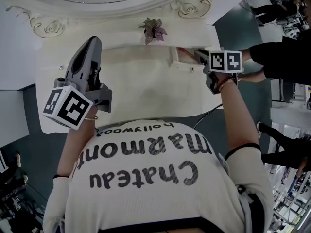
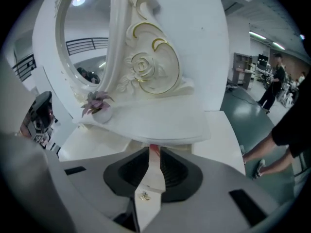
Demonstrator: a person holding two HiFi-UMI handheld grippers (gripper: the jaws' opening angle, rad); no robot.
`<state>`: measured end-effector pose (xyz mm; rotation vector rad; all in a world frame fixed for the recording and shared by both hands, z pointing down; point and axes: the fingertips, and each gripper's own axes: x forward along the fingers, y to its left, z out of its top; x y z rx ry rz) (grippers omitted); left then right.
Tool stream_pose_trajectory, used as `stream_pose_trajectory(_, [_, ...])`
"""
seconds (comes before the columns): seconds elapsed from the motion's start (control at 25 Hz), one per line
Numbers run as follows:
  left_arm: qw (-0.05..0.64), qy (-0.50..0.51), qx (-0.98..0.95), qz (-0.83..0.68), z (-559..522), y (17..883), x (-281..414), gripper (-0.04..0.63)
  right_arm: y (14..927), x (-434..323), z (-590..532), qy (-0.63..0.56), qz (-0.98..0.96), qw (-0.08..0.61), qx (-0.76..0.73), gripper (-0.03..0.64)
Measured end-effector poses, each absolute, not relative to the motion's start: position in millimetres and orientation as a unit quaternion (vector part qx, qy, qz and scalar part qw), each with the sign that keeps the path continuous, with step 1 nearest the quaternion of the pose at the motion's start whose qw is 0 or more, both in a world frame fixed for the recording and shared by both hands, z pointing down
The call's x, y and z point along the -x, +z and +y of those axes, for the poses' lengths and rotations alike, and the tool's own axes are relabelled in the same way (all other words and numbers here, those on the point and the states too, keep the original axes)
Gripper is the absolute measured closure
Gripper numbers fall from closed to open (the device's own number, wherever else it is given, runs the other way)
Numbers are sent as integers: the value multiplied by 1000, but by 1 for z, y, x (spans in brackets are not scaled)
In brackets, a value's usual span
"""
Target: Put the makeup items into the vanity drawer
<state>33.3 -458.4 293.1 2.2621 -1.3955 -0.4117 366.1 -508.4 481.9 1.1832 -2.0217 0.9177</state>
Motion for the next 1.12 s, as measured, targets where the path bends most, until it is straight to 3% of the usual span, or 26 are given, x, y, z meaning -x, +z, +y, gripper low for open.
stream_pose_trajectory(0.2, [228,-140,-839,-473,-461,295,-53,588,459,-353,-495,369,-755,230,-490,540])
stream_pose_trajectory(0.52, [230,-103,-884,-395,-460,310,-109,588,424,-325,-467,384,-733,41,-559,555])
stream_pose_trajectory(0.72, [227,-76,-906,-348,-448,317,-139,588,388,-307,-442,332,-745,-32,-577,562])
stream_pose_trajectory(0.84, [220,-65,-918,-324,-441,319,-152,588,365,-307,-428,284,-743,-63,-603,568])
stream_pose_trajectory(1.12, [211,-57,-933,-287,-424,317,-160,588,336,-317,-395,185,-726,-64,-659,572])
